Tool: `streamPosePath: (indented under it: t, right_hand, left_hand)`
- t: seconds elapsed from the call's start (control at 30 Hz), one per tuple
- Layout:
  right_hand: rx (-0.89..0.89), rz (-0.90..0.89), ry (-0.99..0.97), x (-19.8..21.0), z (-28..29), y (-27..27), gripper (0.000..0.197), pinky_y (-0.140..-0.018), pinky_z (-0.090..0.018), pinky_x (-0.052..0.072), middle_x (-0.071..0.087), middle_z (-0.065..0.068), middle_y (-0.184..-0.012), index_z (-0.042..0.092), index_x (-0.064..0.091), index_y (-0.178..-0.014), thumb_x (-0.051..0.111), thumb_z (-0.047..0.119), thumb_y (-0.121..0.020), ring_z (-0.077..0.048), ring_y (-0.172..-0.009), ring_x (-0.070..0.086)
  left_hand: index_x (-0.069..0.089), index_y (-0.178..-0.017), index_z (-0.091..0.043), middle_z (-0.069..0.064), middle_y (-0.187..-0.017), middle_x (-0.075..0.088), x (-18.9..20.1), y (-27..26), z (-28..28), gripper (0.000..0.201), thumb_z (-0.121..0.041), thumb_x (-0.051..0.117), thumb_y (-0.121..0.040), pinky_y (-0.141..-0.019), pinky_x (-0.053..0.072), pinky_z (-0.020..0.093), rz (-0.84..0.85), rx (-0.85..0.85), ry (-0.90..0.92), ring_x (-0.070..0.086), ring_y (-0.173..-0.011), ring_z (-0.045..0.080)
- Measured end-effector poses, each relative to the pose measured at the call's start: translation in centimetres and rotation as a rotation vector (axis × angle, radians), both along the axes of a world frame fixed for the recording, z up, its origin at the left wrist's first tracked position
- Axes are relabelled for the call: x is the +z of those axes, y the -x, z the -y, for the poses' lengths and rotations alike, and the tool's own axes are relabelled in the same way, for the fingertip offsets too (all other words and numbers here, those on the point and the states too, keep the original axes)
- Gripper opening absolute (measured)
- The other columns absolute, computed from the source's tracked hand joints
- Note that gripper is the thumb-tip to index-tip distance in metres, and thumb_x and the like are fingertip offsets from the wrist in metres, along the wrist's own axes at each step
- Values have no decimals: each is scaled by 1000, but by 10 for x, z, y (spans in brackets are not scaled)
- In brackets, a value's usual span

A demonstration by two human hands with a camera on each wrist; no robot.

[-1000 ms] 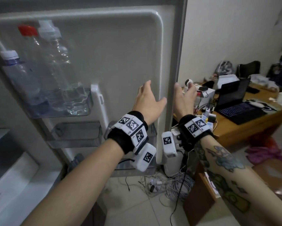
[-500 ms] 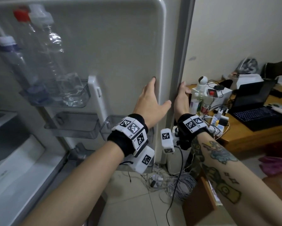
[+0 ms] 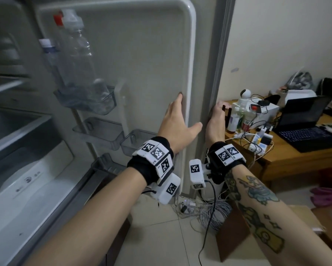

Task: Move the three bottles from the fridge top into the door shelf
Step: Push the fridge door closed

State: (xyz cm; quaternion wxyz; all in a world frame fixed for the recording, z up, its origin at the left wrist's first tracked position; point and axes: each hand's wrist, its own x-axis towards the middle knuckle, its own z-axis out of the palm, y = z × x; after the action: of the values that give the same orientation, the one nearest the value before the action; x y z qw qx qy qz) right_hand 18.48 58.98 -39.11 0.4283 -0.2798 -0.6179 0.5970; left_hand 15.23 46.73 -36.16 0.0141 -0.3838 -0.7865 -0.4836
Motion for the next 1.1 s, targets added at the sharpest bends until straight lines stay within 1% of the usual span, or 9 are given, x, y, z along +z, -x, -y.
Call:
streamPosePath:
  t: [0.1, 0.17, 0.27, 0.53, 0.73, 0.87, 0.93, 1.0, 1.1]
  right_hand:
    - [-45, -55, -29, -4, 35, -17, 53, -103, -34, 39, 52, -1, -111, 3, 49, -123, 27, 46, -100, -10, -102, 48]
    - [-53, -45, -20, -8, 67, -29, 52, -102, -41, 41, 51, -2, -105, 13, 49, -112, 30, 57, -91, -15, -97, 50]
    - [-86, 21, -3, -12, 122, -49, 62, -103, -53, 37, 53, -6, -116, 21, 44, -108, 27, 71, -75, -27, -112, 52]
    - [-4, 66, -75, -24, 267, -79, 67, -105, -46, 34, 45, -12, -121, 7, 44, -119, 34, 63, -83, -29, -120, 43]
    - [188, 61, -153, -31, 360, -72, 32, -105, -45, 32, 38, 0, -108, 8, 47, -115, 49, 33, -96, -18, -107, 37]
    - [351, 44, -252, -33, 413, -54, 48, -102, -46, 39, 42, -1, -111, 13, 45, -116, 53, 48, -85, -19, -108, 43]
    - [408, 36, -307, -32, 435, -46, 54, -99, -40, 41, 43, -1, -112, 14, 45, -117, 54, 52, -81, -22, -109, 45]
    - [463, 25, -354, -30, 460, -37, 51, -96, -31, 39, 43, -2, -112, 10, 46, -120, 61, 43, -85, -22, -109, 45]
    - [518, 6, -445, -31, 488, -20, 47, -98, -37, 42, 48, -12, -117, 4, 48, -122, 63, 31, -87, -27, -111, 48]
  left_hand:
    - [15, -152, -15, 2, -157, 25, 0, -17, 38, 92, -34, 67, -79, -113, 33, 37, 13, 5, -10, 29, -142, 16]
    - [18, -152, -15, 1, -155, 29, 0, -27, 68, 91, -35, 68, -77, -113, 33, 36, 38, 13, -39, 30, -141, 14]
    - [21, -151, -21, -2, -154, 32, 0, -45, 115, 92, -37, 68, -75, -113, 32, 36, 125, 27, -97, 33, -140, 12]
    - [15, -152, -29, -5, -155, 31, 0, -75, 249, 91, -38, 69, -79, -116, 26, 34, 257, 178, -216, 30, -140, 11]
    - [25, -150, -19, -1, -144, 47, 9, -74, 343, 89, -40, 68, -75, -112, 35, 37, 288, 261, -306, 47, -128, 10]
    - [27, -149, -19, -2, -139, 51, 9, -66, 401, 79, -32, 67, -82, -109, 39, 38, 288, 311, -300, 51, -122, 8]
    - [26, -149, -22, -4, -141, 49, 8, -63, 422, 87, -43, 68, -76, -109, 38, 38, 284, 374, -271, 49, -125, 9]
    - [19, -151, -25, -3, -149, 40, 6, -60, 442, 92, -47, 66, -76, -113, 32, 39, 273, 447, -237, 41, -133, 11]
    - [-3, -154, -21, -4, -161, 7, 2, -52, 461, 99, -46, 62, -84, -112, 10, 26, 262, 570, -173, 14, -146, 12]
